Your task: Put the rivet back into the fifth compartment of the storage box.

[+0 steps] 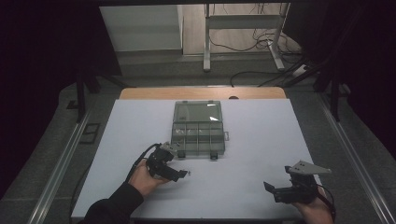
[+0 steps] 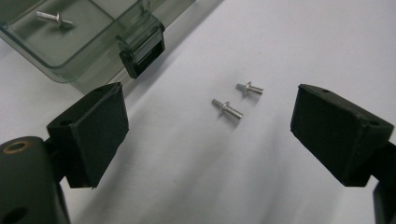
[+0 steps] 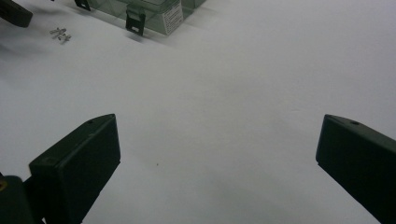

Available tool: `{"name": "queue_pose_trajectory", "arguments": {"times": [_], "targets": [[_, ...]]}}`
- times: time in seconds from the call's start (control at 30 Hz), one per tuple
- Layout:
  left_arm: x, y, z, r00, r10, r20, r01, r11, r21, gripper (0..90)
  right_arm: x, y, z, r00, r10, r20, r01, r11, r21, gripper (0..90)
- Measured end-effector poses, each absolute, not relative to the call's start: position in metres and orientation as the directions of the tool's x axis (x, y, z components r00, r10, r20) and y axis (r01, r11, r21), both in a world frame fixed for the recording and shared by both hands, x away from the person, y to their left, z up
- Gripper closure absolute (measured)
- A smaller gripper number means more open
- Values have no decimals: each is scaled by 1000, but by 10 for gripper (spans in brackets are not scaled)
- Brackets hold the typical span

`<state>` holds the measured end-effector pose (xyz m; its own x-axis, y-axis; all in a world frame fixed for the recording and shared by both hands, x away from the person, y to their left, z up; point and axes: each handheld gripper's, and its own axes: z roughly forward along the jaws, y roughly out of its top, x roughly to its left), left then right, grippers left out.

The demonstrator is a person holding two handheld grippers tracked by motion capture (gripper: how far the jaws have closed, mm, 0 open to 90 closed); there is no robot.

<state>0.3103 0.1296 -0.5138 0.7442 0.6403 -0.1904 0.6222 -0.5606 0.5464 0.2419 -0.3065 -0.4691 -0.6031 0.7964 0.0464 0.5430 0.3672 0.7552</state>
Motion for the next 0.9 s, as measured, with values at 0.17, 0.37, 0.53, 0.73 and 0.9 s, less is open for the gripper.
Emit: {"name": "queue_pose_trajectory", "arguments": {"times": [0.17,0.37,0.53,0.73,0.9], "targets": [[311,123,-520,748,645,-158,616,-586,526,162,242,-306,-469,-605,795,47,543,369,754,0],[309,118,-522,760,635,-136,603,-613,510,307,242,-306,-469,-605,795,47,544,370,753,0],[309,117,-522,764,631,-139,601,-615,511,463,242,-306,-469,-605,794,48,545,370,752,0],[308,116,-521,776,614,-144,589,-625,512,634,242,-306,-469,-605,795,50,547,370,751,0],[308,117,-521,779,610,-144,589,-633,502,748,242,-306,-469,-605,795,49,548,370,750,0]]}}
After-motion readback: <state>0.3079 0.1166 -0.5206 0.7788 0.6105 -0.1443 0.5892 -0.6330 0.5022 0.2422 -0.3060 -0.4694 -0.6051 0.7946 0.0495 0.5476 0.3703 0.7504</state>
